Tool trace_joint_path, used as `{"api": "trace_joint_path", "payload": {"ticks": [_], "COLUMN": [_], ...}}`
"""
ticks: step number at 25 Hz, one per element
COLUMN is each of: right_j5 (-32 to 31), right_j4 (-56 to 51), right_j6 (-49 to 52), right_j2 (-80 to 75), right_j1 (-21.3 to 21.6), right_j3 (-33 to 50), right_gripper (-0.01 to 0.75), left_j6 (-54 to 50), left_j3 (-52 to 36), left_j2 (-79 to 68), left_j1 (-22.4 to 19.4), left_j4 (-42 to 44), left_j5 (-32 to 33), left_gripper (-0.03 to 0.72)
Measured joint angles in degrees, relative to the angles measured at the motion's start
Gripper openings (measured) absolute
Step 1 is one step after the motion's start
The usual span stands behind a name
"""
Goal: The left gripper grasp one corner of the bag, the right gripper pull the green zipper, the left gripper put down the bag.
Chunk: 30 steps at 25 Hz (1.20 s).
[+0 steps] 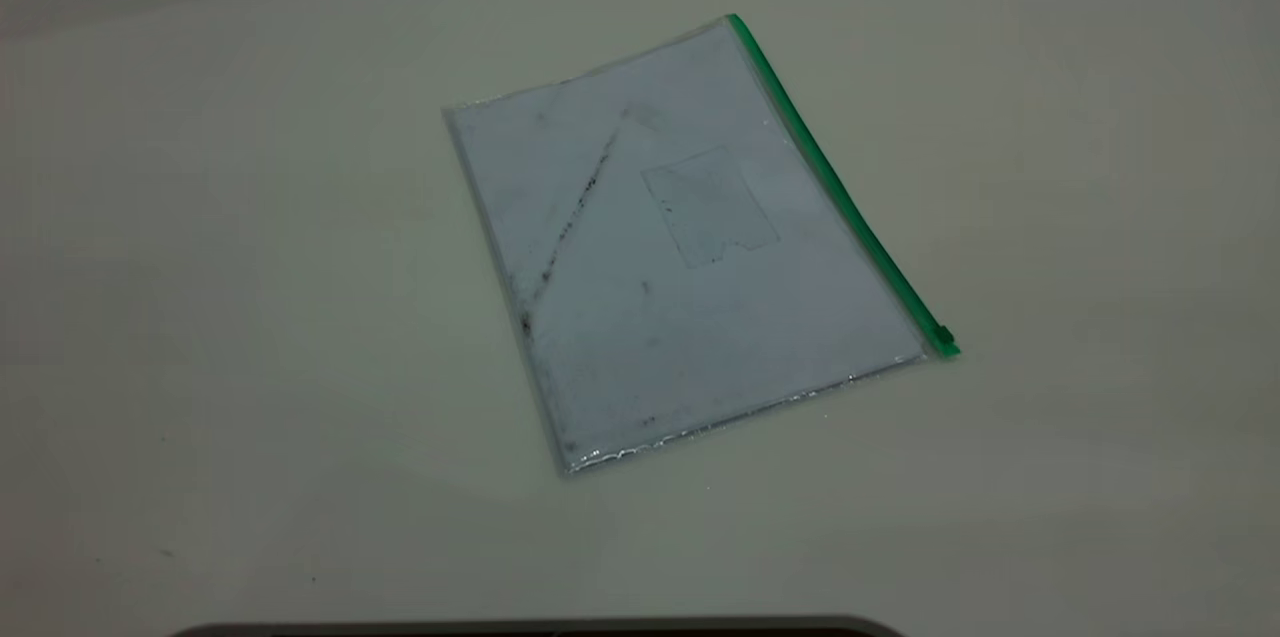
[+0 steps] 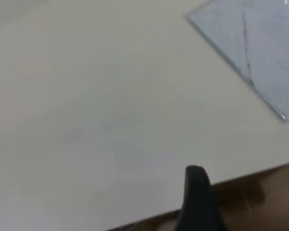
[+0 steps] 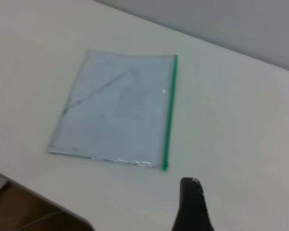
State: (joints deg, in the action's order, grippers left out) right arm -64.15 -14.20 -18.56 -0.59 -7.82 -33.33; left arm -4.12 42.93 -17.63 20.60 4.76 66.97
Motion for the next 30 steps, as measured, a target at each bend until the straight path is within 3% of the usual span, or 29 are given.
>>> {"api": "trace_joint_path", "payload": {"ticks": [15,30], "right_j5": [-1.4,-1.3], "right_j4": [5.8,5.8], "right_j6": [3.6,3.6], "right_j2": [1.6,1.6], "right_j1": [0.0,0.0], "right_j3": [5.7,5.7], "right_gripper": [0.585,0.585], "left_j6": [4.7,7.0], "left_j3": [-12.4,-15.1], "left_j2": [4.9,4.9], "left_j1": [0.0,0.0], "left_j4": [-7.0,-6.8], "left_j5": [-0.1,-2.0], "left_gripper": [0.581,0.581]}}
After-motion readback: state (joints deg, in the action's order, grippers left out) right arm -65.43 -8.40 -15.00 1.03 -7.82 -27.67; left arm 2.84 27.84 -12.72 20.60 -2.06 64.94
